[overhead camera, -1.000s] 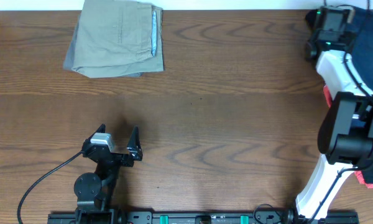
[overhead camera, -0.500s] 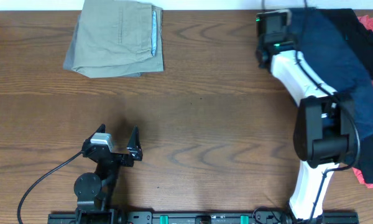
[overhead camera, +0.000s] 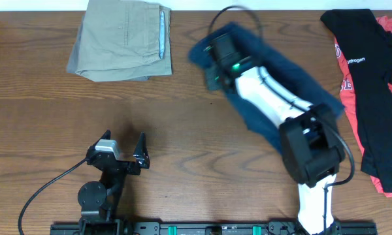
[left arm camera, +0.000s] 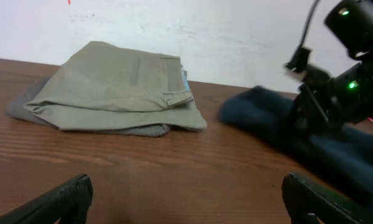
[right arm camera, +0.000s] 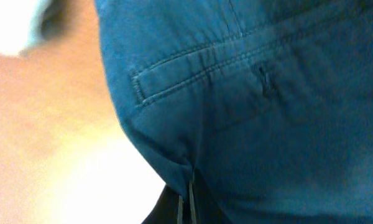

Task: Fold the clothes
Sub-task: 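Lay the navy trousers on the table center and release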

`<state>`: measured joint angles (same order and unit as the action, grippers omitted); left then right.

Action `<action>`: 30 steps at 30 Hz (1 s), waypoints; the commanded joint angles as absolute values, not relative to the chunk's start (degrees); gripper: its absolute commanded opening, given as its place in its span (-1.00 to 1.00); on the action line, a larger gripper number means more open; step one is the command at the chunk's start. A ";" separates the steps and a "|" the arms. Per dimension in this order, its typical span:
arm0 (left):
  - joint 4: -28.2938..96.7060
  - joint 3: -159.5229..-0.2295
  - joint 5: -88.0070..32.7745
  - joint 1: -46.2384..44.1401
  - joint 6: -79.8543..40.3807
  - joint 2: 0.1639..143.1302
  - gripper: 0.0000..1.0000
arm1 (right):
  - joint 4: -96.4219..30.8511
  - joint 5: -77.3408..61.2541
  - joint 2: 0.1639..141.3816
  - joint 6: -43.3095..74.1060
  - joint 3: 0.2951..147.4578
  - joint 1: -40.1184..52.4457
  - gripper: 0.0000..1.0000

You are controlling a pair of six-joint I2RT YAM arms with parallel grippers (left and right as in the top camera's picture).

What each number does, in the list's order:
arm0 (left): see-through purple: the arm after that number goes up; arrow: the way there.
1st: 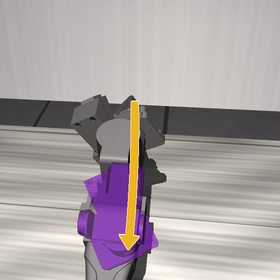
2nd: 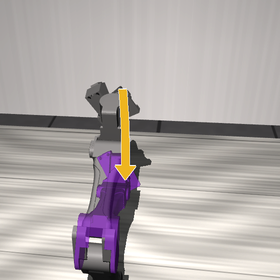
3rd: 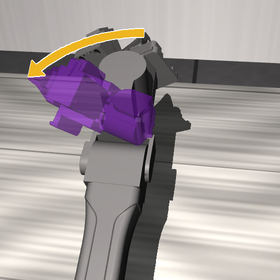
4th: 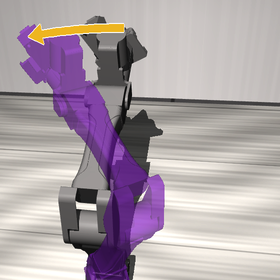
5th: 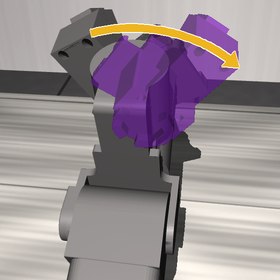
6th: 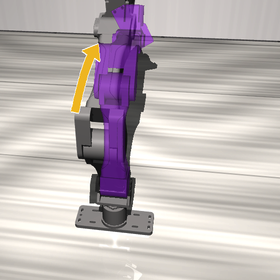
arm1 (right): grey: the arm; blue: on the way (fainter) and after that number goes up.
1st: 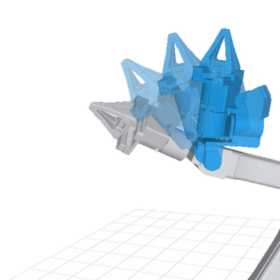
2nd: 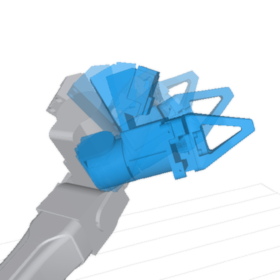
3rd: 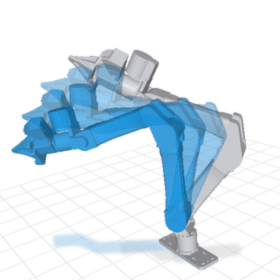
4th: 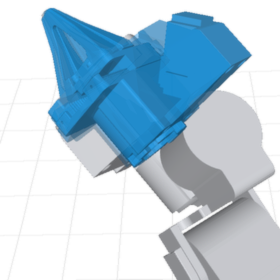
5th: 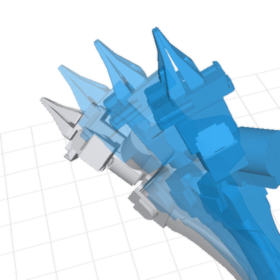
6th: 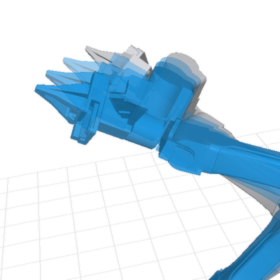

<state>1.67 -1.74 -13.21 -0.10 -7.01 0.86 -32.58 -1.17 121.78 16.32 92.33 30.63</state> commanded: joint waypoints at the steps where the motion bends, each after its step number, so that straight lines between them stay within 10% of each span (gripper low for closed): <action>1: 2.70 -0.25 -13.93 0.10 -6.04 0.73 0.96 | -35.64 -11.05 119.17 19.77 93.43 34.52 -0.98; 21: 2.70 -0.25 -13.93 0.10 -6.02 0.73 0.95 | -54.48 -19.27 109.40 17.10 92.99 45.01 -0.88; 24: 2.70 -0.25 -13.93 0.10 -6.02 0.73 0.96 | -54.89 -16.78 109.40 17.15 92.95 45.82 -0.46; 26: 2.70 -0.25 -13.93 0.10 -6.02 0.73 0.96 | -55.13 -15.66 109.40 17.12 92.95 45.76 0.51; 30: 2.70 -0.25 -13.93 0.10 -6.02 0.73 0.95 | -56.73 -15.40 109.36 17.15 92.97 44.12 0.85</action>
